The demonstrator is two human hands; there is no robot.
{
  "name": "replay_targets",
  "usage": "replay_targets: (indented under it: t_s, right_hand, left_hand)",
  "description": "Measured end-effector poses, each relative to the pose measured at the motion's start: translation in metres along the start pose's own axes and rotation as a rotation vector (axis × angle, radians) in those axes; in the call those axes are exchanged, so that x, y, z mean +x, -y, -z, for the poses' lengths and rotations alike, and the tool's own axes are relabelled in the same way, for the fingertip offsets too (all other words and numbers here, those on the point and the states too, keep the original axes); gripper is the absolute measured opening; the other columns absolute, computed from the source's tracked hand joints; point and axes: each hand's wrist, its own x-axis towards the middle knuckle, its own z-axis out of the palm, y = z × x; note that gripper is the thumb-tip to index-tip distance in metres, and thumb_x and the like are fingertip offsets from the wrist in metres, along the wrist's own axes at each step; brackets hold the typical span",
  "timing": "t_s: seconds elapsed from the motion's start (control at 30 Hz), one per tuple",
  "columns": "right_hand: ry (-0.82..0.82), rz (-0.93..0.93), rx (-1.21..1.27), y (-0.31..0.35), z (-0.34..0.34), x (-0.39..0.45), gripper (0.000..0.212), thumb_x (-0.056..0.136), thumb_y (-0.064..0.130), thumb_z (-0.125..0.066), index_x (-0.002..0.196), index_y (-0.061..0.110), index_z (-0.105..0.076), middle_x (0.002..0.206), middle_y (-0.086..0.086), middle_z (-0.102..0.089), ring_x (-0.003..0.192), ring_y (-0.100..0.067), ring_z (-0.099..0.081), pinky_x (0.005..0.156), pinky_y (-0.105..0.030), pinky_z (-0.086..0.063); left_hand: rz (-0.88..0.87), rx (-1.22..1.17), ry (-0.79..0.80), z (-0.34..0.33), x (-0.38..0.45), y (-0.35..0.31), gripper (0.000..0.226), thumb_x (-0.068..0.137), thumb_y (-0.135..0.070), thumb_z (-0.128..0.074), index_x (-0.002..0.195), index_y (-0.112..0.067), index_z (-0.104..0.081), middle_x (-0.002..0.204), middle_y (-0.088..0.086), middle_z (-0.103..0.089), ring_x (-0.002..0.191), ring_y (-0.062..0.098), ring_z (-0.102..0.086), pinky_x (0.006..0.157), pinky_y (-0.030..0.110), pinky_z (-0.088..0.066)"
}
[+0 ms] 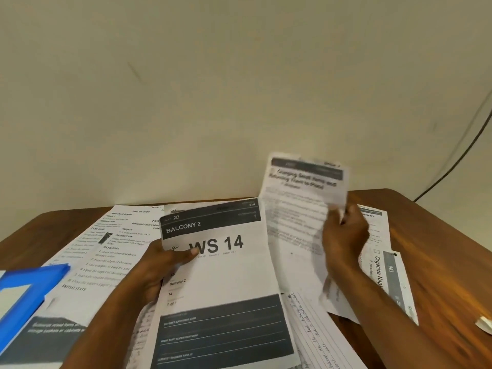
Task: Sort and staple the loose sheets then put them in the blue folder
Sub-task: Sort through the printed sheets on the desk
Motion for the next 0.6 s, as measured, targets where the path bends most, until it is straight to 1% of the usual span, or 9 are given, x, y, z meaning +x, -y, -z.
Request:
replay_targets:
  t_s: [0.03,0.1,0.13,0.2,0.27,0.33,0.43,0.5,0.6]
  right_hand:
    - [-0.077,0.072,0.056,0.007,0.003,0.002,0.009,0.104,0.024,-0.062,0.097,0.019,-0.062,0.095,0.002,-0.072,0.084,-0.015,-0.072,0.071,-0.032,-0.062]
    - [-0.156,0.152,0.186,0.023,0.007,0.003,0.009,0.104,0.027,-0.063,0.100,0.018,-0.062,0.091,0.011,-0.068,0.083,-0.002,-0.068,0.067,-0.018,-0.057]
    - [-0.176,0.184,0.231,0.030,0.009,0.004,0.009,0.104,0.027,-0.064,0.101,0.020,-0.062,0.092,0.015,-0.068,0.083,0.000,-0.067,0.069,-0.016,-0.056]
    - [-0.151,0.216,0.274,0.037,0.009,0.006,0.006,0.103,0.027,-0.066,0.101,0.022,-0.062,0.093,0.017,-0.068,0.085,-0.001,-0.069,0.074,-0.020,-0.058]
    - [-0.041,0.186,0.327,0.044,0.008,0.008,0.004,0.102,0.023,-0.067,0.099,0.026,-0.065,0.092,0.017,-0.073,0.089,-0.002,-0.072,0.076,-0.023,-0.061]
    - [0.126,0.113,0.422,0.052,0.007,0.008,0.013,0.101,0.016,-0.068,0.099,0.029,-0.069,0.092,0.017,-0.078,0.091,-0.003,-0.075,0.074,-0.021,-0.061]
    - [0.304,0.003,0.505,0.059,0.006,0.003,0.016,0.099,0.008,-0.067,0.104,0.022,-0.072,0.093,0.011,-0.080,0.090,-0.007,-0.076,0.074,-0.022,-0.062]
    - [0.415,-0.099,0.460,0.058,0.005,-0.001,0.012,0.099,0.008,-0.067,0.107,0.015,-0.073,0.098,0.002,-0.081,0.091,-0.016,-0.078,0.078,-0.031,-0.065]
    - [0.691,-0.263,0.354,0.055,0.005,-0.007,0.017,0.100,0.010,-0.067,0.116,0.012,-0.072,0.105,-0.009,-0.081,0.094,-0.029,-0.079,0.082,-0.045,-0.064]
  left_hand:
    - [-0.013,-0.007,0.010,0.000,-0.001,-0.001,0.041,0.086,0.000,-0.077,0.124,-0.010,-0.066,0.107,0.016,-0.079,0.092,0.043,-0.077,0.090,0.065,-0.058]
    - [-0.043,-0.026,0.027,-0.002,-0.005,-0.004,0.041,0.084,0.001,-0.078,0.122,-0.010,-0.067,0.107,0.016,-0.079,0.093,0.042,-0.077,0.090,0.064,-0.058]
    - [-0.060,-0.037,0.031,-0.003,-0.006,-0.005,0.044,0.081,0.000,-0.079,0.121,-0.011,-0.066,0.108,0.015,-0.080,0.093,0.042,-0.077,0.089,0.063,-0.059]
    - [-0.103,-0.055,0.044,-0.004,-0.009,-0.008,0.051,0.074,-0.004,-0.082,0.122,-0.013,-0.066,0.110,0.014,-0.079,0.094,0.041,-0.077,0.089,0.062,-0.059]
    - [-0.141,-0.058,0.063,-0.006,-0.009,-0.010,0.054,0.071,-0.007,-0.082,0.122,-0.015,-0.066,0.111,0.012,-0.079,0.095,0.039,-0.078,0.088,0.061,-0.060]
    - [-0.161,-0.064,0.069,-0.007,-0.009,-0.010,0.052,0.071,-0.008,-0.082,0.120,-0.015,-0.067,0.110,0.011,-0.080,0.094,0.036,-0.078,0.087,0.058,-0.061]
    - [-0.158,-0.073,0.070,-0.009,-0.008,-0.010,0.053,0.072,-0.008,-0.083,0.123,-0.013,-0.067,0.113,0.011,-0.079,0.098,0.037,-0.077,0.093,0.062,-0.058]
    - [-0.157,-0.070,0.081,-0.009,-0.006,-0.009,0.055,0.074,-0.007,-0.083,0.127,-0.010,-0.066,0.116,0.013,-0.078,0.102,0.038,-0.076,0.097,0.064,-0.056]
    - [-0.157,-0.075,0.090,-0.010,-0.004,-0.008,0.055,0.075,-0.006,-0.083,0.128,-0.008,-0.066,0.118,0.015,-0.077,0.106,0.041,-0.074,0.099,0.065,-0.054]
